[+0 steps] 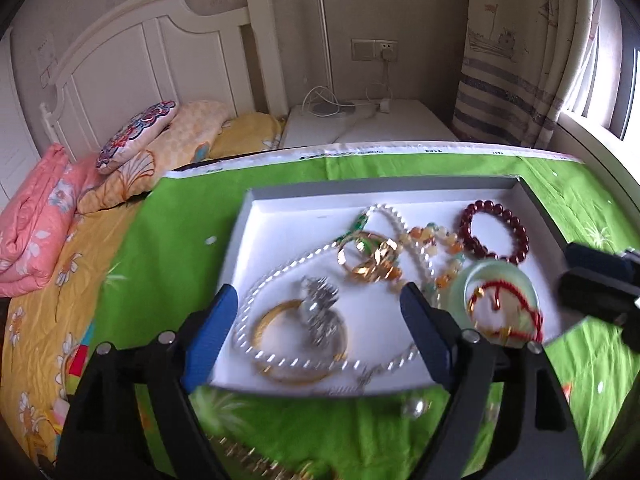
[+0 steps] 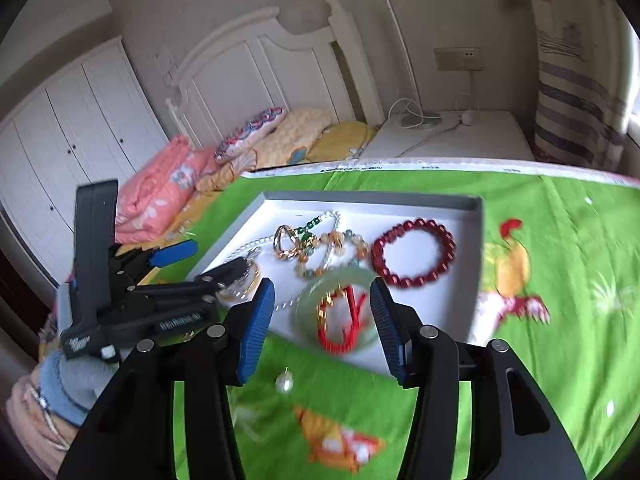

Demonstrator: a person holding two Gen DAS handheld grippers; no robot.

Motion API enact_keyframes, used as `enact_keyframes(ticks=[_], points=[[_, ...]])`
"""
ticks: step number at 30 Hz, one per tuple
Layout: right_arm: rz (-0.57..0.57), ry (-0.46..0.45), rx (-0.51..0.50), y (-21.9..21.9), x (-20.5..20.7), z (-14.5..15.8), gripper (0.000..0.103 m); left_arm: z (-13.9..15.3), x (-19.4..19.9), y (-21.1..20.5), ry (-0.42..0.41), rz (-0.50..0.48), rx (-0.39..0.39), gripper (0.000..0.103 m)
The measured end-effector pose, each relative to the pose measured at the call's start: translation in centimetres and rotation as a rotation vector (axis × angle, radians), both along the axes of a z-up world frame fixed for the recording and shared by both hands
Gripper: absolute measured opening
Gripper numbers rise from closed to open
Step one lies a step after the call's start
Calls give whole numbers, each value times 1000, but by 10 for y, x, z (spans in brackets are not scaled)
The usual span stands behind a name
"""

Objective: Organize jewelry
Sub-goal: 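Carry the brooch and red bracelet into the tray and open both tools, then grasp the gold dragon pendant with the right tool and lift it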

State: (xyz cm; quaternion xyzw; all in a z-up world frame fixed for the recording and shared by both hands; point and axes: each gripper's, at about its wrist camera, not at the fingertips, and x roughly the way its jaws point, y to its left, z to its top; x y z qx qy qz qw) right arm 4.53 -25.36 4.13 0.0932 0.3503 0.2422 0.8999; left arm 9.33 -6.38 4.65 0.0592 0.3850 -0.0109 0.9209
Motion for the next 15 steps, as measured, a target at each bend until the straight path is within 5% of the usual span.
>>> enact_keyframes(ticks=[4,15], points=[[-33,2,40,-21,-34,-4,58,4,-33,24,-12,91,5,94],[-8,84,37,-11,-83,-37,63,-14,-114,77,25,177,35,97]])
